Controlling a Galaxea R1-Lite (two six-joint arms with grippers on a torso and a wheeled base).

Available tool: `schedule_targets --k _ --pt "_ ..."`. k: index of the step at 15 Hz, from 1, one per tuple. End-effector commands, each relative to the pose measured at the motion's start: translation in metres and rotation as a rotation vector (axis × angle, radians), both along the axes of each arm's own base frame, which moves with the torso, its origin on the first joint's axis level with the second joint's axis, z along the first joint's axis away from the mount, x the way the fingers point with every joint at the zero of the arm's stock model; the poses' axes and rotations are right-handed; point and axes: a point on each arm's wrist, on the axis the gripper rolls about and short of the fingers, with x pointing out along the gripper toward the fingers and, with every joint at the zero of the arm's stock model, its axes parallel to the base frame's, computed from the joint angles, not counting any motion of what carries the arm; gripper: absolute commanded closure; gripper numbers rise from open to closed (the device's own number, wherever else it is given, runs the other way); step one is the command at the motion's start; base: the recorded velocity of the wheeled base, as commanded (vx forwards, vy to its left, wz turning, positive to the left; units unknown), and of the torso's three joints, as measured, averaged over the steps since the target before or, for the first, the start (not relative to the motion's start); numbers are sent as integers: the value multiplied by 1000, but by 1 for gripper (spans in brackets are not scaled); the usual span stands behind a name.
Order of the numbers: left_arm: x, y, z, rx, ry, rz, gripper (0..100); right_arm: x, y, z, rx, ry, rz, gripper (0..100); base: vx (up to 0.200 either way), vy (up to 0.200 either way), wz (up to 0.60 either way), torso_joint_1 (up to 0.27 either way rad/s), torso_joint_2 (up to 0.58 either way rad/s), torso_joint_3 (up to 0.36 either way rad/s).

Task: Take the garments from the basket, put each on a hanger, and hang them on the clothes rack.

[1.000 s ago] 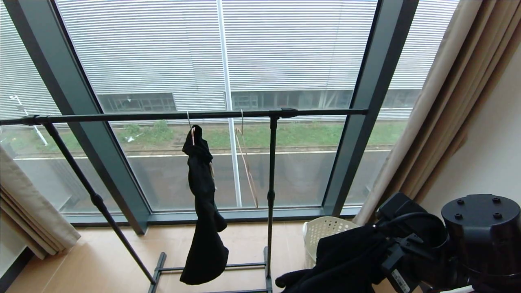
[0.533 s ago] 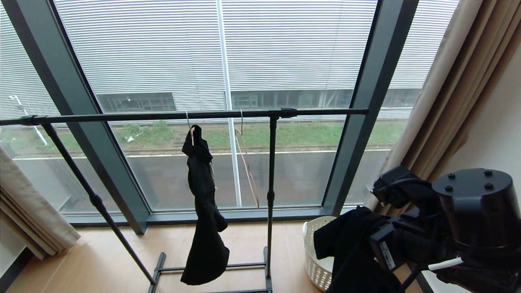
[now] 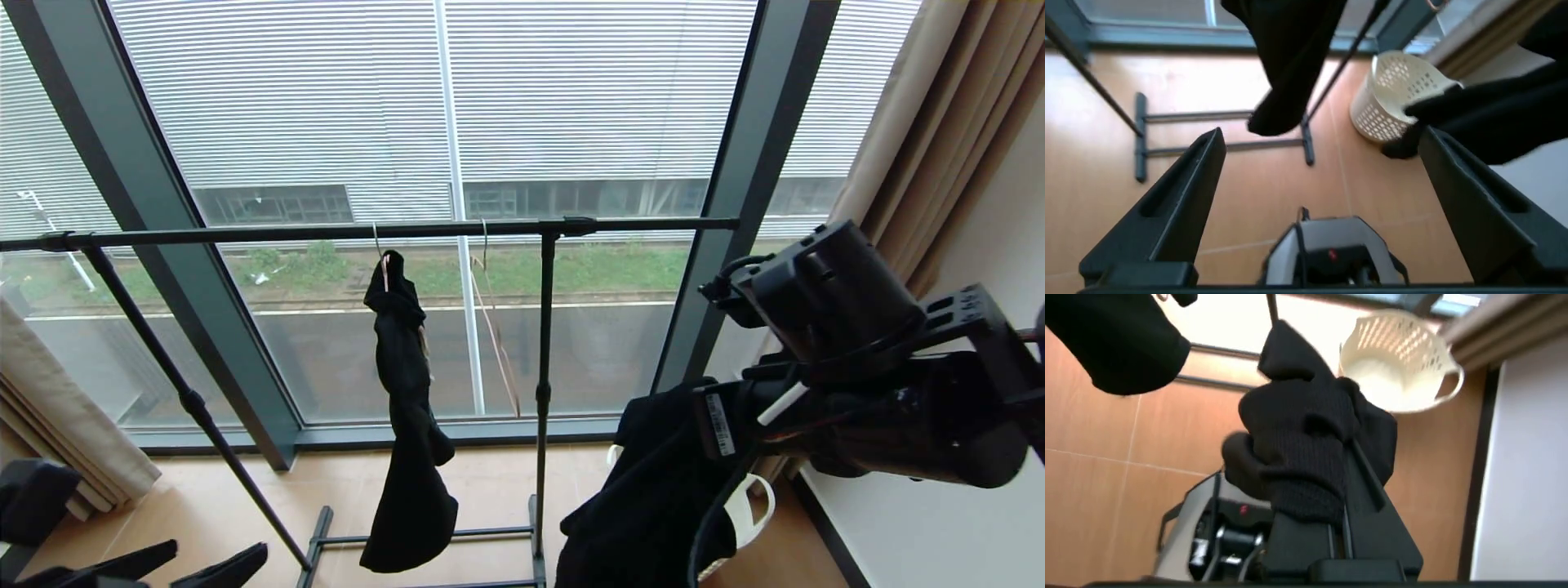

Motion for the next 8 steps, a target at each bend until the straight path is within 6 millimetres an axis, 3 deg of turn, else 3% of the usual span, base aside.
schedule_targets --k 1,4,8 --pt "55 -54 -21 -16 193 -167 0 15 23 -19 -45 25 -4 100 0 0 0 0 0 0" --pt "71 -101 -30 -19 168 -277 0 23 43 -23 -42 -5 -9 100 0 0 0 0 0 0" --pt "87 -142 -39 -20 131 -356 0 17 71 -25 38 -7 -21 100 0 0 0 0 0 0"
